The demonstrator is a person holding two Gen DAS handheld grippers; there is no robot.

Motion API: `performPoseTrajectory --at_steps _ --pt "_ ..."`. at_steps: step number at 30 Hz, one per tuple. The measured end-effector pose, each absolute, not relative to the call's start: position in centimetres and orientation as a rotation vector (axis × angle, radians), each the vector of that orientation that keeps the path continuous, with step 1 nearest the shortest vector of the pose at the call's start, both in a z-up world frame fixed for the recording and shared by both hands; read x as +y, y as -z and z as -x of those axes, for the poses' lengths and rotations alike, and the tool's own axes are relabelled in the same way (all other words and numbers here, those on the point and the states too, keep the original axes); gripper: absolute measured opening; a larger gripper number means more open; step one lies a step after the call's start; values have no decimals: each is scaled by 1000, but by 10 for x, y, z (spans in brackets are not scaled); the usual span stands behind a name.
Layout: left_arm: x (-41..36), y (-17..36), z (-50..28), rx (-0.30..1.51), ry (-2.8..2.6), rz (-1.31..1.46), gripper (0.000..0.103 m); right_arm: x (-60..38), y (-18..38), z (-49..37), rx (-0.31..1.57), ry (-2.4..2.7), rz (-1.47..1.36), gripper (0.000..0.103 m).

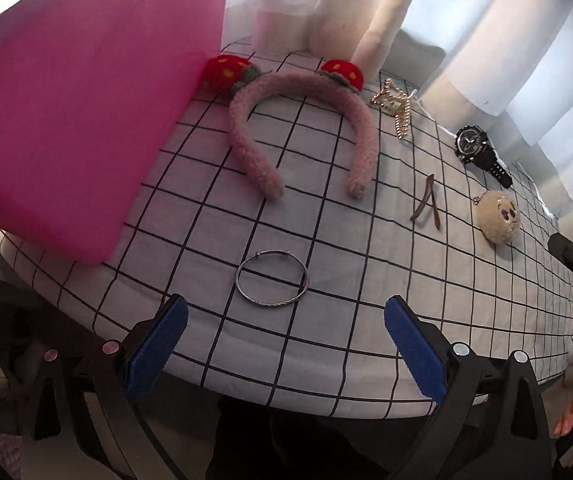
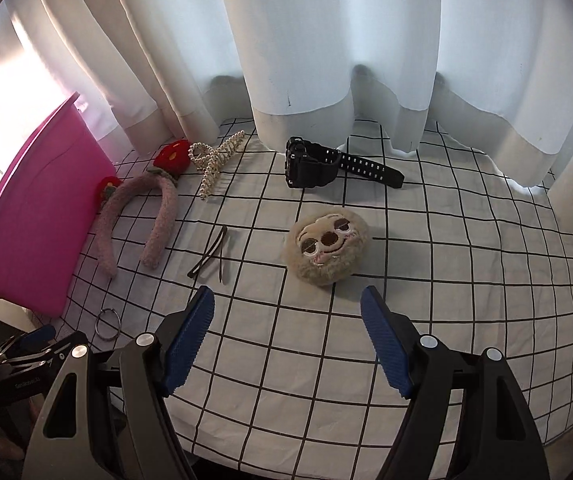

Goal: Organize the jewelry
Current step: 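Grasp the plush sloth keychain with the right tool while the left tool grasps the silver bangle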

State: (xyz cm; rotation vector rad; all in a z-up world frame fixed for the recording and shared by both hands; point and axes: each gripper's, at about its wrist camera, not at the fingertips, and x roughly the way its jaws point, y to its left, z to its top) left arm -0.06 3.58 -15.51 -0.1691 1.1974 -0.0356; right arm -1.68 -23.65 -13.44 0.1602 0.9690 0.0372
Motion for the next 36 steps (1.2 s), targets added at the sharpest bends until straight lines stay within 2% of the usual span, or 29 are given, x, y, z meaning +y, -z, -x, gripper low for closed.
performPoseTrajectory --at_steps 18,26,36 --pt "35 209 -21 1249 -128 124 97 -255 162 -3 1004 -6 -171 72" --pt "29 212 -22 1215 -153 108 98 -254 167 -25 1015 31 -124 72" --pt "32 210 -18 1207 -156 110 98 -246 197 -71 1143 75 -71 72"
